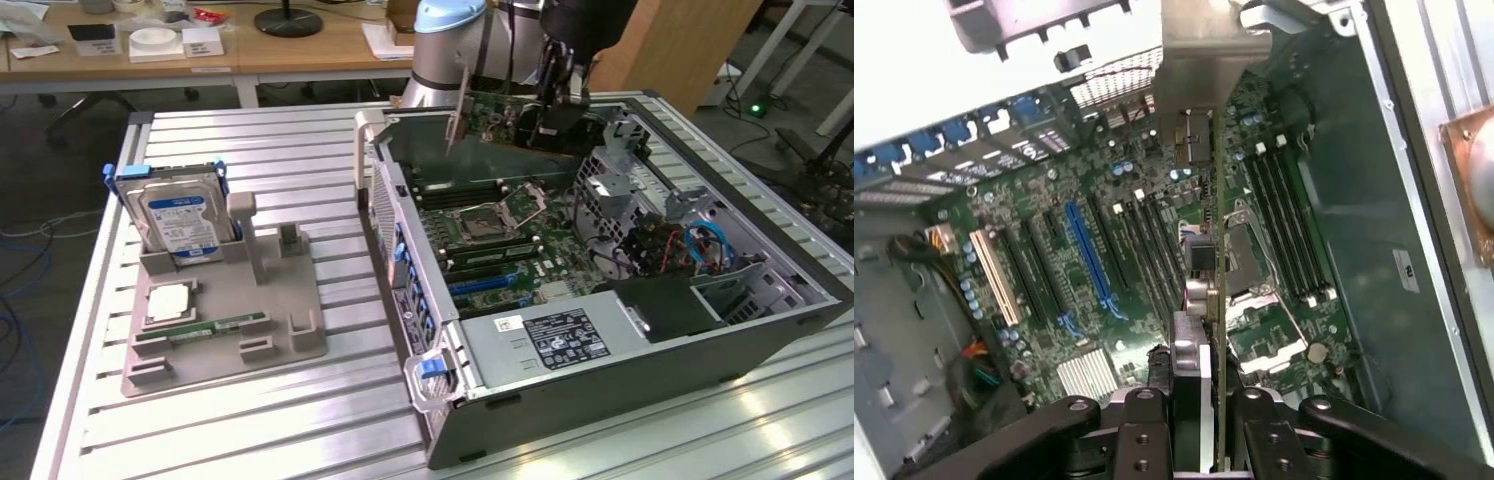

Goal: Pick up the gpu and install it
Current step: 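Insert the gpu into the slot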

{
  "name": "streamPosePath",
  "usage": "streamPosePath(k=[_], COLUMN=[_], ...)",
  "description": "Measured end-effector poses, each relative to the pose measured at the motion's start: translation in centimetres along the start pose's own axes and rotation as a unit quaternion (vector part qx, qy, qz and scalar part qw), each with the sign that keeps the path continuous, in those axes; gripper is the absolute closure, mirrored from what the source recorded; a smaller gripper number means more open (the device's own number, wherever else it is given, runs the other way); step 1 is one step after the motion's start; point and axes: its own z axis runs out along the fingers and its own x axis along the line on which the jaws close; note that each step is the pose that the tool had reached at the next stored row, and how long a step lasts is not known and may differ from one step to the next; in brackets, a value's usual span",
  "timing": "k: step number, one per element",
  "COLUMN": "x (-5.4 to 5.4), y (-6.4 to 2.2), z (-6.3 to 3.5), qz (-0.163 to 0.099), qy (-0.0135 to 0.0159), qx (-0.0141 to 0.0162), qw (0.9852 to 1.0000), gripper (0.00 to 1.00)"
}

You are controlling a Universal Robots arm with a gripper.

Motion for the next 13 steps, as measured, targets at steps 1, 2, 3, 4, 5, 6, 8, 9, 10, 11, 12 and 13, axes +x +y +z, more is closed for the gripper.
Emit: streamPosePath(k=[1,2,3,4,5,6,8,9,10,11,12,13], x=[0.01,0.01,0.02,0.02,0.02,0.03,0.06,0.08,0.09,0.11,0.12,0.15], y=[0.01,0.01,0.01,0.0,0.01,0.01,0.0,-0.01,-0.01,-0.01,-0.02,-0.03], z=[0.04,0.09,0.13,0.18,0.22,0.26,0.31,0.34,0.36,0.39,0.41,0.45], qz=[-0.008,-0.017,-0.025,-0.033,-0.042,-0.05,-0.062,-0.068,-0.074,-0.08,-0.085,-0.09], qy=[-0.0004,-0.0008,-0.0012,-0.0016,-0.0019,-0.0022,-0.0028,-0.0032,-0.0035,-0.0038,-0.0041,-0.0044], qx=[0.0003,0.0006,0.0007,0.0008,0.0009,0.001,0.0016,0.002,0.0023,0.0026,0.0028,0.0029], qw=[1.0,0.9999,0.9997,0.9994,0.9991,0.9988,0.998,0.9977,0.9973,0.9968,0.9963,0.9959], gripper=[0.72,0.72,0.72,0.72,0.72,0.72,0.72,0.72,0.72,0.72,0.72,0.72])
